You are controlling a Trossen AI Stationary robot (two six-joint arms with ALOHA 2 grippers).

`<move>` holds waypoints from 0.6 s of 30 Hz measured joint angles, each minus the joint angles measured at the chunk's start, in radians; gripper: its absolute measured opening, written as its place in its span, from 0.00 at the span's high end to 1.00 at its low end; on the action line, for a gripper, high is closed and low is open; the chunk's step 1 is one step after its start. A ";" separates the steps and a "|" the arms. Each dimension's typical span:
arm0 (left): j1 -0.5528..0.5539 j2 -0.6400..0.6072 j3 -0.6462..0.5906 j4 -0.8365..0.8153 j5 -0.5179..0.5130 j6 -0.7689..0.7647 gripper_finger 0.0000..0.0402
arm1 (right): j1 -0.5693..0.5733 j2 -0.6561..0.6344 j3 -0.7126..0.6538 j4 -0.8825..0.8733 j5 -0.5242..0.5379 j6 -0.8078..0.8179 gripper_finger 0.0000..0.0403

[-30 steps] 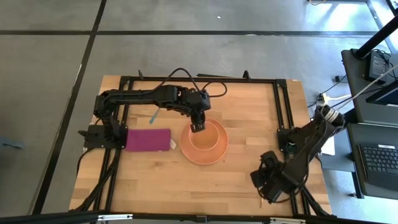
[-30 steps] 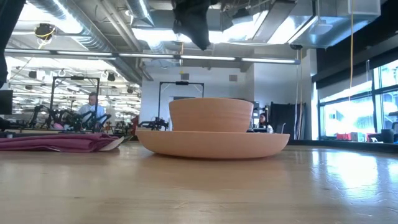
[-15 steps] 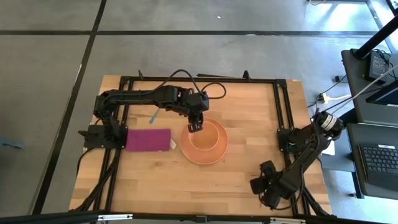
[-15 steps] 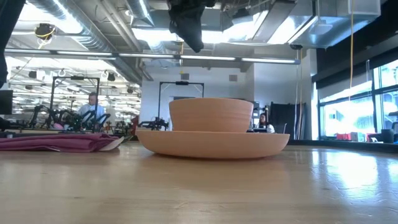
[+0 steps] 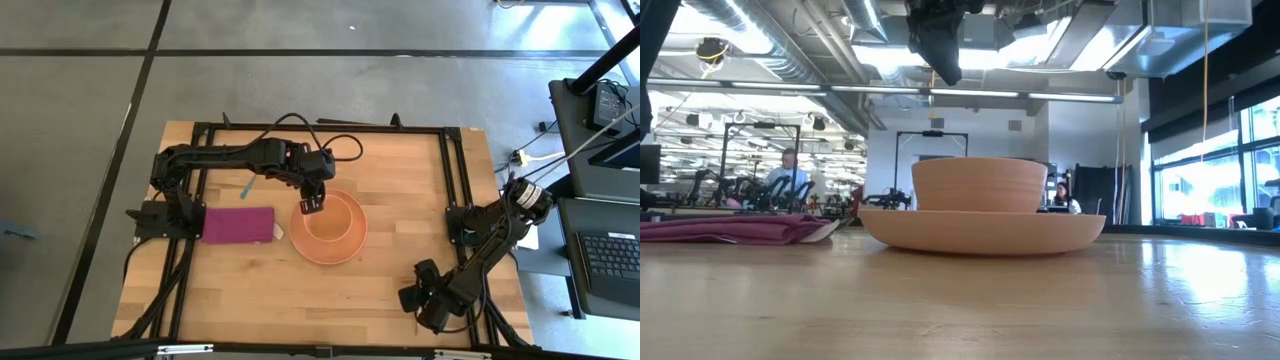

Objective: Set table place
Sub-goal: Move the gold fork to the right of the orange plate

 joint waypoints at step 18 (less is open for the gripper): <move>0.000 0.000 0.000 -0.006 0.000 0.001 0.69 | 0.000 0.001 -0.002 -0.021 0.025 -0.049 0.96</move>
